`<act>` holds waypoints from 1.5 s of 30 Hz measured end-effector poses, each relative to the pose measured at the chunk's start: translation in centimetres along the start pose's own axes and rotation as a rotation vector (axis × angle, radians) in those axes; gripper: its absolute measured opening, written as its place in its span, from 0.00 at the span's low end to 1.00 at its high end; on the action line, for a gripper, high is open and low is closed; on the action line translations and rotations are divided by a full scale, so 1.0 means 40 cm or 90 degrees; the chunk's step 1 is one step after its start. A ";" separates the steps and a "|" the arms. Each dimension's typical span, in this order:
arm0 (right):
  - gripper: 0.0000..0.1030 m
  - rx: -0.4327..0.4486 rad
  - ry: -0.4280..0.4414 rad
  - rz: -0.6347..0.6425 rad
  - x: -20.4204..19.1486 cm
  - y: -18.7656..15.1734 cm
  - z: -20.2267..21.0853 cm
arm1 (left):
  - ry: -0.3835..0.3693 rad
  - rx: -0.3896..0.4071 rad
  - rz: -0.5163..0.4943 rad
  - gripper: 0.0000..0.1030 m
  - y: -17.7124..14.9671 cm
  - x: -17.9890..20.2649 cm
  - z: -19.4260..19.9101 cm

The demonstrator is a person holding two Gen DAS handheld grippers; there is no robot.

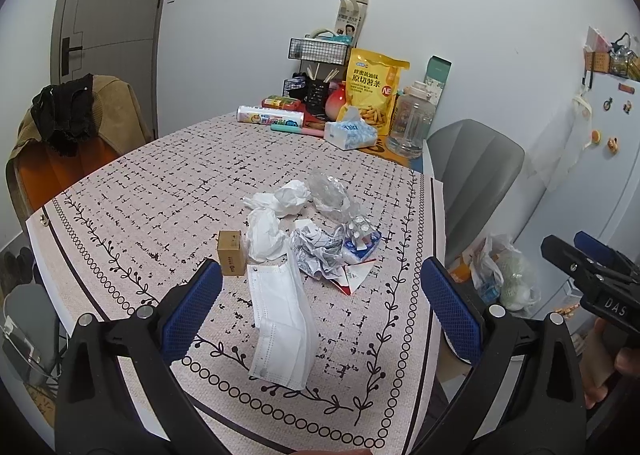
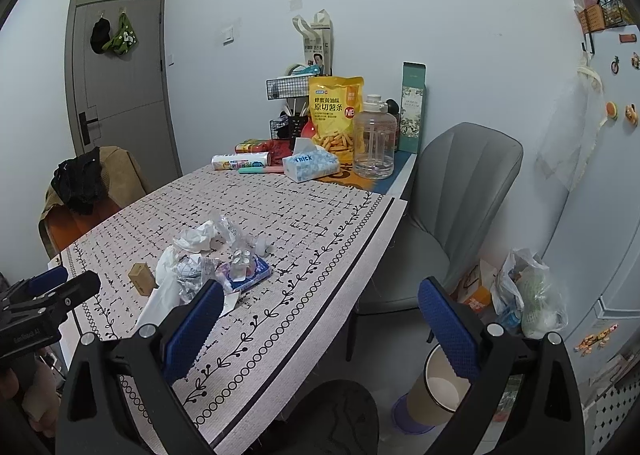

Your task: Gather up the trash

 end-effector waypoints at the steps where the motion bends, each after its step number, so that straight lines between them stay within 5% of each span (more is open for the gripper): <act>1: 0.93 -0.001 0.001 -0.001 -0.001 -0.002 -0.001 | 0.000 0.000 0.000 0.96 -0.001 -0.001 0.000; 30: 0.93 -0.008 0.010 -0.004 -0.007 -0.023 -0.015 | 0.006 -0.005 0.007 0.96 -0.016 -0.007 -0.009; 45: 0.93 -0.023 0.029 0.039 -0.086 -0.031 -0.102 | 0.039 -0.045 0.056 0.95 -0.030 -0.111 -0.079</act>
Point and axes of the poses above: each gripper's, at about its wrist camera, not at the fingertips, and z roughly against the way its jaws point, x to its right, y to its top, the point moved 8 cm from there along -z, roughly the way its jaws point
